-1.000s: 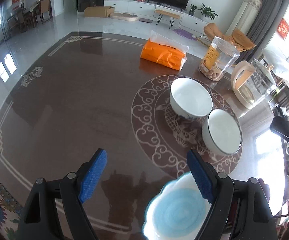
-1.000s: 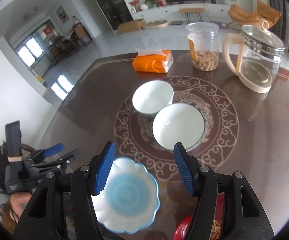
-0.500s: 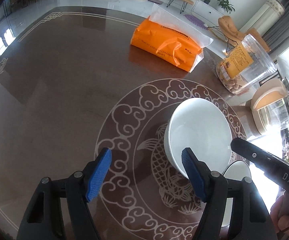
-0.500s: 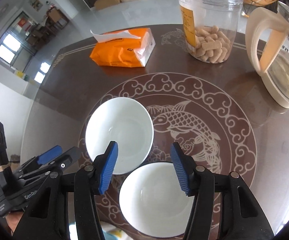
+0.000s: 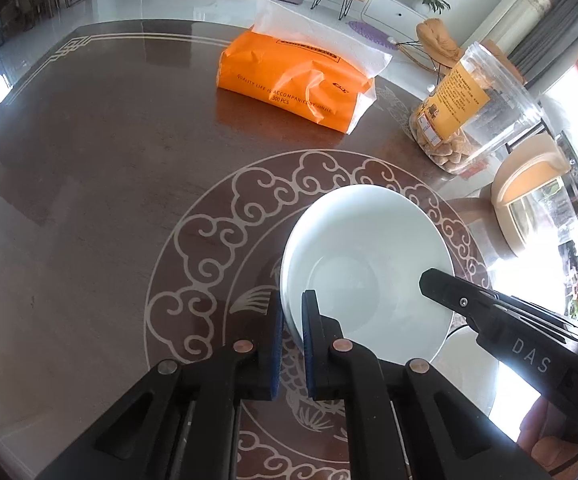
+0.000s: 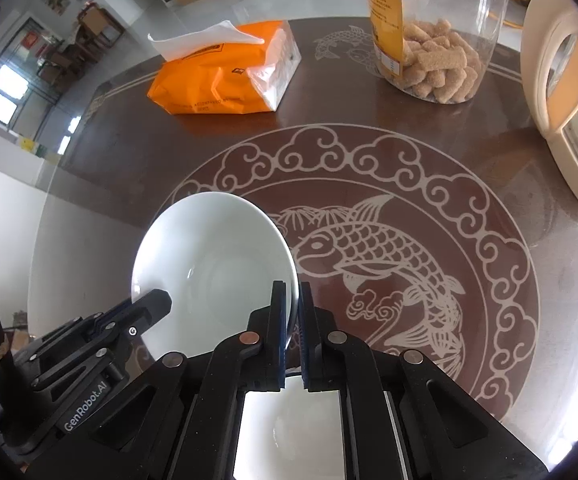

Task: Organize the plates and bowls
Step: 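Lower the held white bowl with both tools into the blue-rimmed bowl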

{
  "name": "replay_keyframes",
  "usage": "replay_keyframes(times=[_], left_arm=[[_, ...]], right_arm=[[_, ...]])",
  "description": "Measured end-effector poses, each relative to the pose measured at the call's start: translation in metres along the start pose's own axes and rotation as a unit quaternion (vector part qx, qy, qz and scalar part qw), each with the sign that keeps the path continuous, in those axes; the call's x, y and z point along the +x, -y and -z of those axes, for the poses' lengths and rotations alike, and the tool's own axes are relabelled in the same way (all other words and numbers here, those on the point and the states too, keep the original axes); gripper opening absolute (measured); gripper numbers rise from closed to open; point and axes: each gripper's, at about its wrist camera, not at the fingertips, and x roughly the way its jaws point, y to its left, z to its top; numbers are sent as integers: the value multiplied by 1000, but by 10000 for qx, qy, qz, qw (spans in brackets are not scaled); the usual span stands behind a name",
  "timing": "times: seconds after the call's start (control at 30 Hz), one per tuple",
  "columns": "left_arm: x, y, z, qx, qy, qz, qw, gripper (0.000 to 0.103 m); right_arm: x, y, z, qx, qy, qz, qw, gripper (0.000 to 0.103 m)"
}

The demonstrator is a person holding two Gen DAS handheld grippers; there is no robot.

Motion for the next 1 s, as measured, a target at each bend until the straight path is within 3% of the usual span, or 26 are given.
replay_keyframes(times=[0.27,0.5,0.7,1.0], left_arm=[[-102,0,34,172,553,123,9982,9],[-177,-4,123,357,790,153,9961,9],[-176,-10,194,420,680,65,9968,9],[-127,-18,234,344,277,7,9990,9]], right_arm=[[-67,-30,24,-321,367,-331,9983,8],[-135,-64,112,-671,554,-544,9947,9],[-139,-66,187,-619,410,-555,9957,9],[-92,-48,236,-398,-56,-457,9981,10]])
